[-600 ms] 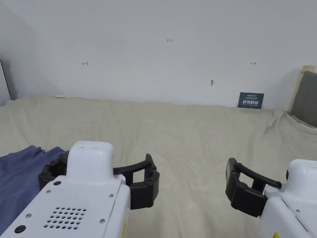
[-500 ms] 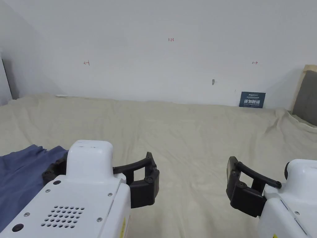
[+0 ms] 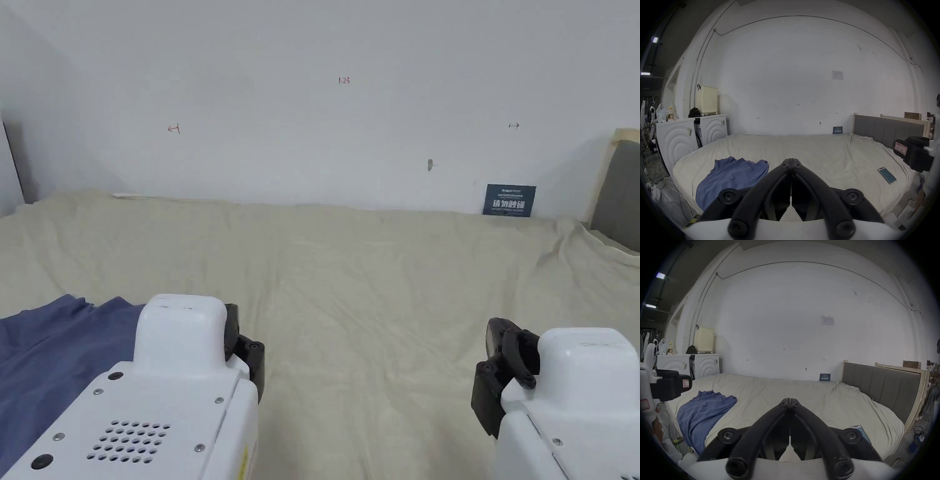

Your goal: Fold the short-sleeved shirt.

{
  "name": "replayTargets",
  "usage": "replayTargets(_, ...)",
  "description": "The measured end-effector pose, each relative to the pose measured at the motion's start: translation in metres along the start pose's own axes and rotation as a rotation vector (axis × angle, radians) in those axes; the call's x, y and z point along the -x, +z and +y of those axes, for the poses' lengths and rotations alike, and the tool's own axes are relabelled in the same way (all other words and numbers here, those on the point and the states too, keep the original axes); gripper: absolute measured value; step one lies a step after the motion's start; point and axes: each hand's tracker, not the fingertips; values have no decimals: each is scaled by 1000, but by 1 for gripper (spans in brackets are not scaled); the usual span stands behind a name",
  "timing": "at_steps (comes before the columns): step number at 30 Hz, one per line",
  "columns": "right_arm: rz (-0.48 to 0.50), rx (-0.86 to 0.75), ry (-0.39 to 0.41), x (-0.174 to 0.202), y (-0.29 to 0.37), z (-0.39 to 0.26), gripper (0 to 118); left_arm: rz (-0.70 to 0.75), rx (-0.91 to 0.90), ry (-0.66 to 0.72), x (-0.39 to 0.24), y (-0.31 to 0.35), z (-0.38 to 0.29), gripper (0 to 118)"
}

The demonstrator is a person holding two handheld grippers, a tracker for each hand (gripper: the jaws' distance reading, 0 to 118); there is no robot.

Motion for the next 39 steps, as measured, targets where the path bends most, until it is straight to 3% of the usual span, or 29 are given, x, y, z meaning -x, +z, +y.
replayTargets(13,-18,16,-39,-1,-5,-7,0,-7,16,-11,2,-1,-4,0)
replayTargets(25,40,20,-21,16,-16,-2,0,29,21,-17,14,2,-4,0)
replayTargets(39,393,26,2,114,-48,5,0,378,34,15,104,51,-2,0)
